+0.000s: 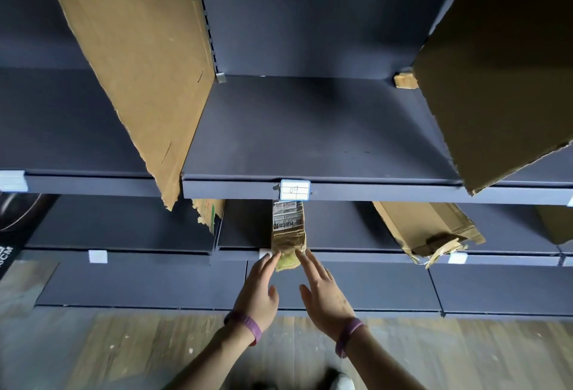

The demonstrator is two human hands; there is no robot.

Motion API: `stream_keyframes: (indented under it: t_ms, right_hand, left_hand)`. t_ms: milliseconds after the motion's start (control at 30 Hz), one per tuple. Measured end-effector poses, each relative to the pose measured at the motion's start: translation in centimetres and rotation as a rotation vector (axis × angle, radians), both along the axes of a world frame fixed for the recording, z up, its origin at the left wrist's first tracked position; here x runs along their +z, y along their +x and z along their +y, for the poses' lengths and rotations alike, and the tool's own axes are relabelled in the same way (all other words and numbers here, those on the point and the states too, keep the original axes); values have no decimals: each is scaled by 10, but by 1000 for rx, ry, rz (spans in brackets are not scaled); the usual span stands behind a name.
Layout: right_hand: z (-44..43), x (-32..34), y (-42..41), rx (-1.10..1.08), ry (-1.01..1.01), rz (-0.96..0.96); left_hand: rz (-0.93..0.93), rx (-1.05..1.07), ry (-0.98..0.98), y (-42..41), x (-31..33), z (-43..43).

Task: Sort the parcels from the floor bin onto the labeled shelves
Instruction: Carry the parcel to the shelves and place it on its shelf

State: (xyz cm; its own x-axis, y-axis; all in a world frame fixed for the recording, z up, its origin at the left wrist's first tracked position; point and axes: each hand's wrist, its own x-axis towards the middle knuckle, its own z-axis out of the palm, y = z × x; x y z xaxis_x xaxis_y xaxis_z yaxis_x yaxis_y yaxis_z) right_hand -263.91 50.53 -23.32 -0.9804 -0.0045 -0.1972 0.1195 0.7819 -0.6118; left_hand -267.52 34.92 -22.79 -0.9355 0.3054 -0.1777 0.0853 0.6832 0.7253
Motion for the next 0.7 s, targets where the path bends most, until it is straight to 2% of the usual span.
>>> stream_keyframes:
  t_ms: [200,467,700]
  right_hand:
    - [1,9,-23,26,32,-14]
    - [2,18,-73,19,43,-70]
    - [1,22,-73,-13,29,-97]
  left_hand:
    - [-13,3,-84,-21,7,9]
    - [-49,6,-85,-68,20,20]
    - [-99,-8,-138,-68,21,21]
